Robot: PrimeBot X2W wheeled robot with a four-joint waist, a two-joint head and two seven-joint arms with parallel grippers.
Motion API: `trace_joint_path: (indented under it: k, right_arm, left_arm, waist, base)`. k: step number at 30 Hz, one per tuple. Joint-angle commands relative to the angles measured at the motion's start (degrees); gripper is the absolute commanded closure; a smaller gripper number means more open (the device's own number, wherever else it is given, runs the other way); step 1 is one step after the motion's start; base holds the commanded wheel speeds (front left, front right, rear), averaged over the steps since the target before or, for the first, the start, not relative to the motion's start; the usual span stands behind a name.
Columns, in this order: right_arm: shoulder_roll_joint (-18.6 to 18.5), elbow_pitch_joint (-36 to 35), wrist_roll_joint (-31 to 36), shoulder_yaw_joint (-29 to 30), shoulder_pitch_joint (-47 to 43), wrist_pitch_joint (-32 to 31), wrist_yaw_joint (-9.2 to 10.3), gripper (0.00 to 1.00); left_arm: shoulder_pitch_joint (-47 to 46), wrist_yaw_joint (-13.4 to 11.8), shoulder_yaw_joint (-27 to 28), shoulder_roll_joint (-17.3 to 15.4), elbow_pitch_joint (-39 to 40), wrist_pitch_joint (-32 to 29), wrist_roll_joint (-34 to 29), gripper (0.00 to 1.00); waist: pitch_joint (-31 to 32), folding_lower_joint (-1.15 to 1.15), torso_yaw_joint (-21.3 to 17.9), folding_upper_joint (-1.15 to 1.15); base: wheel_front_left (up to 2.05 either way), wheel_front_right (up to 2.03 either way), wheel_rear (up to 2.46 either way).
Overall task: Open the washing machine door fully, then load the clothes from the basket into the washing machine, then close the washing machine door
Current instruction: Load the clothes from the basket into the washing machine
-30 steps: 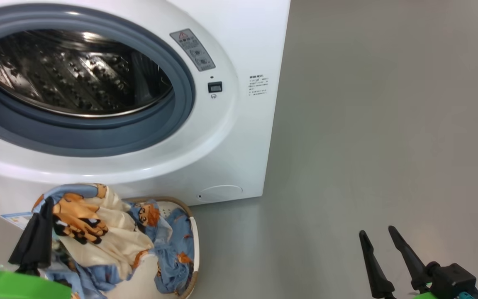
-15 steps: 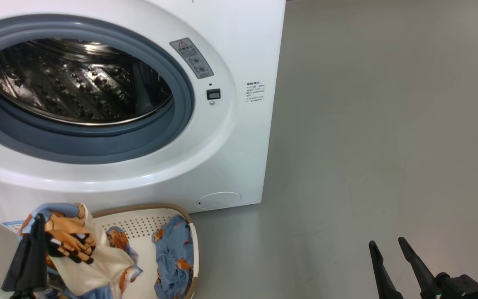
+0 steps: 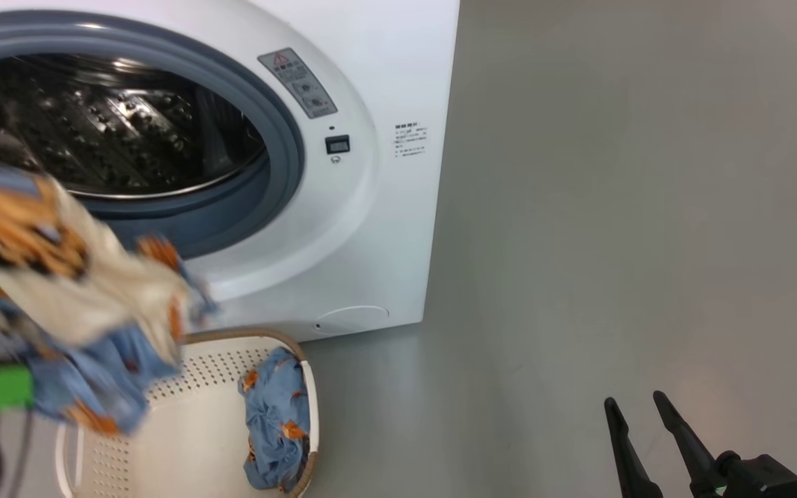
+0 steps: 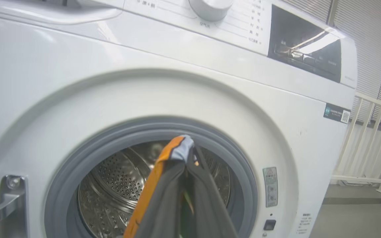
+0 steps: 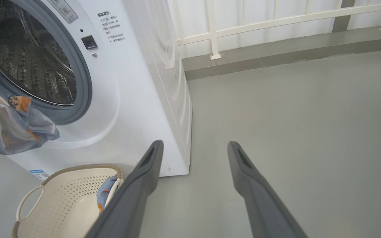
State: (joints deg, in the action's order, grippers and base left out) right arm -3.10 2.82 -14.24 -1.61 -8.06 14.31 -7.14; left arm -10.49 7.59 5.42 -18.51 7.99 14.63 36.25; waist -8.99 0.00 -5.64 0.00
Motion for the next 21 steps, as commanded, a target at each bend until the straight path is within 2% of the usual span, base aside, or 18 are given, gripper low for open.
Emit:
trace_joint_path:
  k: [1,6,10,15,21]
  right_arm:
    - [-0.1,-1.6,0.4,-1.9,2.1,0.7,-0.35,0.00]
    - [0.2,-2.0,0.8,-3.2,3.3,0.7,-0.35,0.00]
    - [0.2,-2.3,-0.8,-4.9,4.3,0.7,-0.35,0.00]
    - [0.2,-2.6,-2.4,-7.5,5.4,0.7,-0.35,0.00]
    - [0.2,-3.4,-3.6,-9.4,6.1,0.7,-0.35,0.00]
  left_arm:
    - [-6.5,-0.1,3.5,-2.5,1.1,0.4,-0.7,1.00]
    - [-17.0,-0.1,3.1,-3.4,-4.8,0.4,-1.6,1.00]
    - [-23.0,-0.1,-0.9,-4.8,-12.9,0.4,-2.5,1.00]
    - [-27.2,-0.1,-4.2,-6.1,-25.0,0.4,-3.0,1.00]
    - [-30.9,-0.1,-7.2,-8.4,-34.1,0.4,-0.6,1.00]
  waist:
    - [-1.3,0.00,-0.7,0.00]
    - [-3.9,0.00,-1.8,0.00]
    - [-6.2,0.00,-3.2,0.00]
    - [-8.9,0.00,-5.6,0.00]
    - [-11.6,0.00,-7.8,0.00]
  base:
    - [0.00,0.00,0.00]
    - [0.00,0.00,0.00]
    - [0.00,0.00,0.00]
    - [0.00,0.00,0.00]
    - [0.00,0.00,0.00]
